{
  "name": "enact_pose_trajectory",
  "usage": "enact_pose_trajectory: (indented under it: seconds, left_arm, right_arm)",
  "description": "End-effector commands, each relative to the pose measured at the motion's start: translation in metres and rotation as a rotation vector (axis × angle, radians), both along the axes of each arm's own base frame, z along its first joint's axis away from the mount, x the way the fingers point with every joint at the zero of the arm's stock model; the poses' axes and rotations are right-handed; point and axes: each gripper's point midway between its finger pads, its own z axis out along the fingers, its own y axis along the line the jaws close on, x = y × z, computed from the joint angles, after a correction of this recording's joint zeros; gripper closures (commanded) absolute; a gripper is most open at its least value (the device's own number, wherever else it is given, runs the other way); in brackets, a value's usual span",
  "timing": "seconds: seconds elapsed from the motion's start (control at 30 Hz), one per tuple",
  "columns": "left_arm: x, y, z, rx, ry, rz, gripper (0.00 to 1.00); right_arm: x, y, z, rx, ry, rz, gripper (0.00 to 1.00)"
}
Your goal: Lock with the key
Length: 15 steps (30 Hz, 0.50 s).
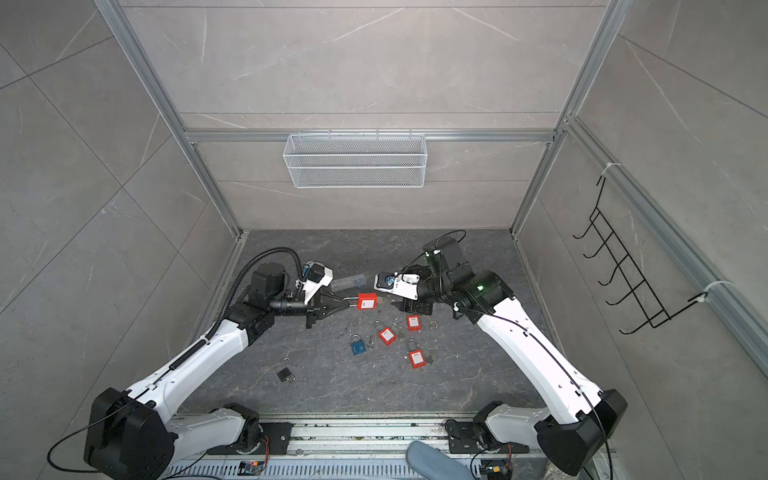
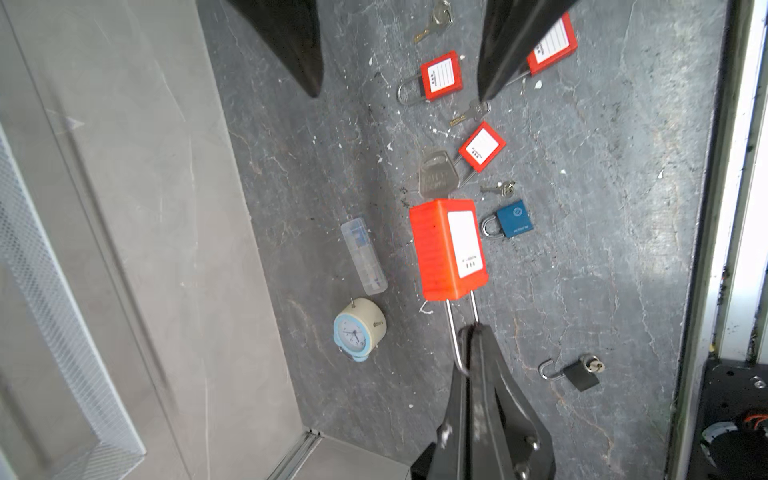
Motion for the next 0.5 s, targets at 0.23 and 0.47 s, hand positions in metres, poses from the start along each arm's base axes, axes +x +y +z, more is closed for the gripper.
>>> enact_pose_trajectory:
  seconds: [0.23, 0.47]
  left_arm:
    - [-0.030, -0.001, 0.022, -0.053, -0.195, -0.142, 1.00]
    - [-0.040, -0.003, 0.025, -0.056, -0.231, -0.182, 1.00]
  right_arm:
    - [-0.025, 0.019, -0.031, 0.019, 0.314, 0.074, 0.55]
    - [-0.024, 0.029, -0.035, 0.033, 0.408, 0.081, 0.61]
